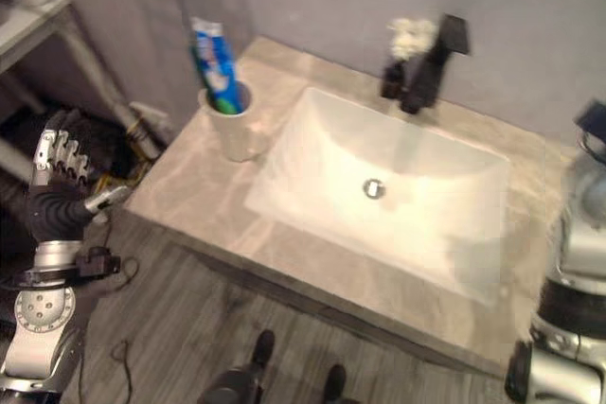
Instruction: Put brush and paste in cup on sink, flatten towel.
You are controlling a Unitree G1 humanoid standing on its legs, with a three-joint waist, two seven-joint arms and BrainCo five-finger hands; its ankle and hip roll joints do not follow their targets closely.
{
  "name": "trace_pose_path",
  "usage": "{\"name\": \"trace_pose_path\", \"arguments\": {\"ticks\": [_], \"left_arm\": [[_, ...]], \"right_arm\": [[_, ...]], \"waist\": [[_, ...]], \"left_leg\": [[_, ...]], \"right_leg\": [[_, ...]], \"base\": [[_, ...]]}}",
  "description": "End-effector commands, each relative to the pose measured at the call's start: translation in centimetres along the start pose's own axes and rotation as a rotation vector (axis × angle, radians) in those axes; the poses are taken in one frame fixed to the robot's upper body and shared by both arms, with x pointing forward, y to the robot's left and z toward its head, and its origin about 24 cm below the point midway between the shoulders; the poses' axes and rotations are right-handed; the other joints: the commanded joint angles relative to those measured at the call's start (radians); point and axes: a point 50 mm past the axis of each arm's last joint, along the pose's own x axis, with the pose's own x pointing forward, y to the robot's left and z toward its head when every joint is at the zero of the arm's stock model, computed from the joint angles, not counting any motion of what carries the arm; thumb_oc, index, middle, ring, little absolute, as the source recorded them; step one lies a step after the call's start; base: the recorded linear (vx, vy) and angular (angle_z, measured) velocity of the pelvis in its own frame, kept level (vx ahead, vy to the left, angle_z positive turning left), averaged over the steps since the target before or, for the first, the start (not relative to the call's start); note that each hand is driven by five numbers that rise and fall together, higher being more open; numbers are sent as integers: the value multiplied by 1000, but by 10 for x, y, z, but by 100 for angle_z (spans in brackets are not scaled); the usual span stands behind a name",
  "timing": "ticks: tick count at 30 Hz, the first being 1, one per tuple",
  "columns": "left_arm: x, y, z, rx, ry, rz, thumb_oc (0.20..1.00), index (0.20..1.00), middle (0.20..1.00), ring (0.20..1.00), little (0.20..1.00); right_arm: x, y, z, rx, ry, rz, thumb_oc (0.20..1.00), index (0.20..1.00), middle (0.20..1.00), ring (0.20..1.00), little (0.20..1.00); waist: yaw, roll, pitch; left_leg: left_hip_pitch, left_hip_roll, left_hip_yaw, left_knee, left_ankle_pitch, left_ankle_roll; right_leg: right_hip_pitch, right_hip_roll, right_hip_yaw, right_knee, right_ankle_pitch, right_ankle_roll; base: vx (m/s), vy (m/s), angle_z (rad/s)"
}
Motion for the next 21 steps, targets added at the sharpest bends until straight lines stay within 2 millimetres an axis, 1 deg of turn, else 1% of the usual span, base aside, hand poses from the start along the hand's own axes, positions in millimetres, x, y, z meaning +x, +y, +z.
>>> {"name": "trace_pose_path", "arguments": {"ticks": [1, 2, 3, 4, 5, 6, 7, 8, 9, 10, 11, 12, 13, 15, 16, 17, 18, 19, 20, 21], "left_arm": [[-8, 17, 3, -33, 5, 21, 200, 200, 200, 200, 200], [-12, 22, -1, -30, 38, 24, 200, 200, 200, 200, 200], [-13, 25, -1, -21, 42, 29, 200, 200, 200, 200, 200], [-17, 28, -2, -22, 60, 36, 200, 200, 200, 200, 200], [-22, 31, -5, -19, 90, 37, 200, 200, 200, 200, 200], [-25, 31, -10, -24, 124, 27, 200, 200, 200, 200, 200], [-26, 31, -11, -29, 136, 20, 200, 200, 200, 200, 200], [-26, 33, -12, -24, 142, 17, 200, 200, 200, 200, 200], [-26, 32, -12, -26, 142, 17, 200, 200, 200, 200, 200], [-26, 35, -12, -10, 149, 12, 200, 200, 200, 200, 200], [-30, 35, -14, -20, 169, 11, 200, 200, 200, 200, 200], [-31, 35, -16, -22, 180, 13, 200, 200, 200, 200, 200], [-33, 35, -18, -36, 192, 11, 200, 200, 200, 200, 200], [-36, 33, -24, -72, 218, 14, 200, 200, 200, 200, 200], [-37, 34, -27, -80, 236, 15, 200, 200, 200, 200, 200], [-38, 33, -30, -93, 249, 13, 200, 200, 200, 200, 200], [-38, 31, -33, -112, 263, 4, 200, 200, 200, 200, 200], [-39, 31, -38, -127, 292, 1, 200, 200, 200, 200, 200], [-39, 31, -38, -126, 292, 2, 200, 200, 200, 200, 200], [-40, 32, -44, -122, 323, -8, 200, 200, 200, 200, 200]], "right_arm": [[-8, -70, -36, -279, 141, -139, 1000, 1000, 1000, 1000, 1000], [-16, -102, -51, -409, 230, -177, 1000, 1000, 1000, 1000, 1000], [-20, -119, -57, -490, 275, -184, 1000, 1000, 1000, 1000, 1000], [-29, -144, -61, -612, 333, -186, 1000, 1000, 1000, 1000, 1000], [-48, -180, -70, -725, 440, -285, 1000, 1000, 1000, 1000, 1000], [-70, -207, -81, -746, 572, -392, 1000, 1000, 1000, 1000, 1000], [-85, -220, -87, -731, 658, -444, 1000, 1000, 1000, 1000, 1000], [-104, -247, -89, -816, 778, -471, 1000, 1000, 1000, 1000, 1000], [-103, -247, -89, -814, 777, -471, 1000, 1000, 1000, 1000, 1000], [-120, -263, -91, -894, 886, -448, 1000, 1000, 1000, 1000, 1000], [-157, -281, -87, -909, 1020, -500, 1000, 1000, 1000, 1000, 1000], [-181, -290, -85, -945, 1132, -498, 1000, 1000, 1000, 1000, 1000], [-193, -289, -87, -918, 1189, -488, 1000, 1000, 1000, 1000, 1000], [-238, -285, -87, -918, 1387, -402, 1000, 1000, 1000, 1000, 1000], [-268, -279, -86, -926, 1526, -280, 1000, 1000, 1000, 1000, 1000], [-282, -278, -84, -905, 1588, -278, 1000, 1000, 1000, 1000, 1000], [-301, -272, -82, -910, 1684, -183, 1000, 1000, 1000, 1000, 1000], [-324, -253, -85, -872, 1781, -17, 1000, 1000, 1000, 1000, 1000], [-325, -252, -85, -871, 1781, -15, 1000, 1000, 1000, 1000, 1000], [-345, -230, -87, -856, 1858, 297, 1000, 1000, 1000, 1000, 1000]], "waist": [[-46, 21, -97], [-56, 26, -93], [-63, 28, -93], [-72, 34, -92], [-81, 39, -83], [-80, 47, -79], [-82, 54, -75], [-84, 57, -67], [-83, 58, -70], [-84, 64, -62], [-92, 79, -45], [-88, 86, -42], [-88, 92, -35], [-86, 104, -23], [-90, 110, -14], [-92, 117, -10], [-89, 124, -6], [-86, 136, 4], [-88, 135, 4], [-82, 142, 16]], "left_leg": [[9, 38, 30, 4, -57, 4], [10, 40, 32, 4, -56, 3], [8, 41, 35, 4, -58, 1], [13, 43, 39, 4, -68, -2], [14, 44, 42, 4, -64, -2], [13, 45, 43, 4, -63, -3], [7, 45, 44, 4, -56, -5], [9, 46, 44, 4, -59, -7], [10, 46, 43, 4, -64, -8], [5, 47, 45, 4, -60, -10], [-4, 49, 48, 4, -47, -12], [-2, 50, 47, 4, -55, -14], [-4, 51, 48, 4, -54, -15], [-9, 52, 51, 4, -48, -18], [-12, 54, 53, 4, -44, -20], [-18, 52, 52, 4, -41, -21], [-22, 52, 52, 4, -38, -22], [-27, 53, 53, 4, -33, -24], [-27, 53, 53, 4, -33, -24], [-32, 53, 54, 4, -27, -26]], "right_leg": [[-31, -54, -5, 6, 82, 63], [-34, -53, 2, 6, 82, 63], [-37, -53, 7, 3, 81, 62], [-35, -52, 13, 1, 74, 64], [-39, -50, 15, 3, 78, 63], [-41, -49, 17, 2, 78, 63], [-49, -49, 19, 1, 84, 62], [-46, -47, 19, 2, 79, 63], [-45, -47, 19, 0, 75, 63], [-51, -45, 21, 0, 78, 63], [-65, -43, 25, 2, 88, 62], [-64, -42, 27, 1, 79, 62], [-66, -42, 28, 0, 78, 62], [-72, -41, 29, 0, 81, 60], [-76, -40, 32, 0, 81, 57], [-82, -40, 32, 0, 82, 57], [-86, -40, 31, -1, 82, 55], [-91, -39, 34, 0, 82, 52], [-91, -39, 34, 0, 82, 52], [-96, -39, 36, 0, 85, 50]], "base": [[21, -37, -22], [17, -28, -13], [64, -26, -16], [45, -35, -9], [46, -50, -9], [-12, -41, -12], [15, -39, -14], [22, -23, -13], [28, -40, -16], [-33, -38, -16], [-10, -56, -16], [-2, -46, -13], [39, -40, -8], [-10, -29, -8], [-10, -24, -4], [0, 0, 0], [6, -26, -3], [0, 0, 0], [17, -41, -2], [9, -40, -1]]}}
